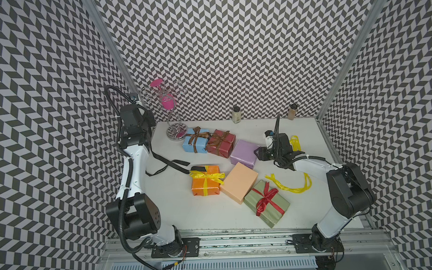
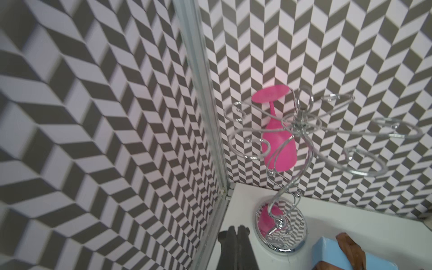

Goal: Untie the ribbon bows on the gift boxes
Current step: Place the ribbon at the center of the board.

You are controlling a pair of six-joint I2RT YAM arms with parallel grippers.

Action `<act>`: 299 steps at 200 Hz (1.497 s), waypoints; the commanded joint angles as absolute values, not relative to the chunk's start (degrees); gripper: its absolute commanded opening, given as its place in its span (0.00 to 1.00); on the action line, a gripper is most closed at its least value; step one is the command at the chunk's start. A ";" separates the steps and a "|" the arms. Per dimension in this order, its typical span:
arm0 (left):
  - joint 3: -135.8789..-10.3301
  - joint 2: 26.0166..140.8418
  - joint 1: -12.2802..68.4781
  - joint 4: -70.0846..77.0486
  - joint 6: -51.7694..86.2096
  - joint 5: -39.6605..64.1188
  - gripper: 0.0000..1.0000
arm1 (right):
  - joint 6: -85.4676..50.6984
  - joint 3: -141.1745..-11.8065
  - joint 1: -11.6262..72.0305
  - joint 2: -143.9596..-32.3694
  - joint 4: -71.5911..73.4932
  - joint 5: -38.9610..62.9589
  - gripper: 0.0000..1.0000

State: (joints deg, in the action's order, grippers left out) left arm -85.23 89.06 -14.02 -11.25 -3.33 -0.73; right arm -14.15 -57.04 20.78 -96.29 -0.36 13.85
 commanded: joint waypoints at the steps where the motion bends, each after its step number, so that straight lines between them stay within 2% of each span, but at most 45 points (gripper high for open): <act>1: -85.02 93.04 -14.37 -11.83 0.18 6.25 0.00 | -12.76 -56.52 21.29 -93.16 -0.24 13.27 0.56; 53: -87.25 104.23 -14.28 -17.67 2.76 11.50 0.00 | -12.30 -55.39 21.92 -88.86 -0.94 13.58 0.56; 98: -88.49 109.24 -14.09 -20.11 3.74 8.26 0.00 | -11.73 -54.67 22.29 -86.46 -2.11 13.66 0.57; 128: -89.54 109.60 -13.45 -25.22 3.16 3.31 0.51 | -11.85 -54.11 22.43 -84.71 -3.16 13.27 0.57; 139: -88.78 108.09 -13.00 -25.33 3.16 3.68 0.60 | -12.10 -53.58 22.63 -83.91 -3.23 13.27 0.57; 157: -86.78 103.97 -10.77 -24.27 2.95 2.83 0.68 | -12.63 -52.72 22.84 -82.60 -3.54 13.36 0.57; 193: -80.15 92.80 0.68 -24.07 3.80 0.23 0.71 | -14.54 -50.27 24.40 -79.11 -5.30 11.93 0.56; 238: -59.10 74.71 16.73 -8.23 11.34 6.20 0.73 | -18.96 -46.55 30.81 -70.01 -11.60 3.80 0.54; 299: -46.04 67.18 30.30 -5.64 14.90 3.79 0.70 | -30.70 -36.35 40.92 -57.26 -22.06 -3.72 0.51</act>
